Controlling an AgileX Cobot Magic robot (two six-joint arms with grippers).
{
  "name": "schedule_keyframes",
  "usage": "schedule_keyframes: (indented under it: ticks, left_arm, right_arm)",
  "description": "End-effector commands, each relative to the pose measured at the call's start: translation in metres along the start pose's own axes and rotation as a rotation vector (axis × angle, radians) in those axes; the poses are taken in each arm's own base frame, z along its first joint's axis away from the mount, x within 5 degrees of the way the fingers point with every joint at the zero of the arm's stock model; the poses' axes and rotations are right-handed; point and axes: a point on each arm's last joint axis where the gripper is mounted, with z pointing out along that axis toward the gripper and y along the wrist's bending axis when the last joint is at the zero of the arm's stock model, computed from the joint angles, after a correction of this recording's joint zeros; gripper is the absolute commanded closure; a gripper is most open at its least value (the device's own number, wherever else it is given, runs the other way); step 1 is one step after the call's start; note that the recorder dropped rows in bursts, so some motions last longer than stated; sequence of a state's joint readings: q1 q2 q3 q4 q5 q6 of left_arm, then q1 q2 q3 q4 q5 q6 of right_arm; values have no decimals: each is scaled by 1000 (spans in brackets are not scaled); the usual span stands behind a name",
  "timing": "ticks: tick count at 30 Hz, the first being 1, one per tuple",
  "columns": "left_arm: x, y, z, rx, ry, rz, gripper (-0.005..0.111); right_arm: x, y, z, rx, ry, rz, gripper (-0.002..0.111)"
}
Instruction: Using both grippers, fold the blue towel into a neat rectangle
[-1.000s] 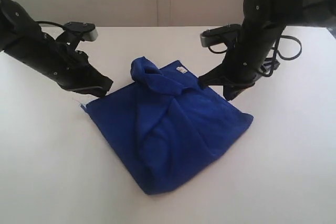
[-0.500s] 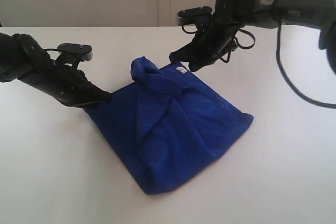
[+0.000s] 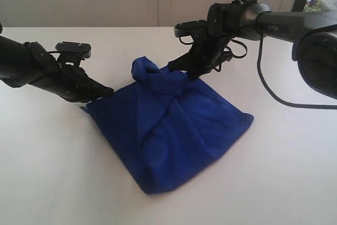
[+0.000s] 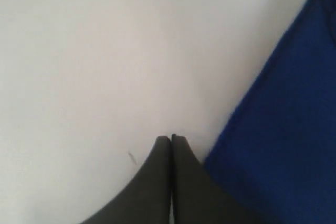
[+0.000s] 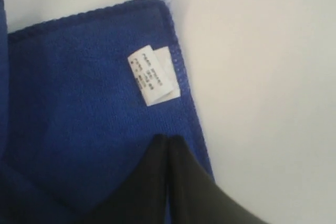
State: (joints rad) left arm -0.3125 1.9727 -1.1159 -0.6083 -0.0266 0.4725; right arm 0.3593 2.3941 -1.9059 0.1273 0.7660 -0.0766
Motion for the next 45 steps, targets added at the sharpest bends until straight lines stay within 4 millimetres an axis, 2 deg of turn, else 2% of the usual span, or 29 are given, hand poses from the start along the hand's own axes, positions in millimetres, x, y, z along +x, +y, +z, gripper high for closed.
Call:
schedule_keyframes:
  ticks: [1,7,11,18,25,29,32,35,40,45]
  left_arm:
    - [-7,-1,10,14,1,-13,107]
    - [-41,-3,3,11,-108,-3,107]
    - [-53,-6,-1,38,-117,20,107]
    - [-56,-11,-4,99,-67,69,107]
    - [-47,-19,-6,179,36,81,107]
    - [-48,-33,-21,237,60,136,107]
    - [-56,-46,-39,254,18,198,107]
    - [-55,-61,-47,299,26,215,107]
    - [-40,-93,-35,343,77,277,107]
    - [-25,-117,-22,378,128,320,107]
  right_arm:
    - [14,-18,14,52,93,92,108]
    - [15,-42,12,95,95,224,108]
    - [18,-59,10,134,108,276,108]
    - [23,-88,6,165,126,382,108]
    - [27,-106,2,196,132,455,108]
    - [19,-105,-16,193,88,445,108]
    - [7,-102,-42,189,23,429,108]
    - [0,-99,-71,187,-4,318,108]
    - [2,-99,-95,230,41,225,108]
    - [5,-98,-98,237,80,225,108]
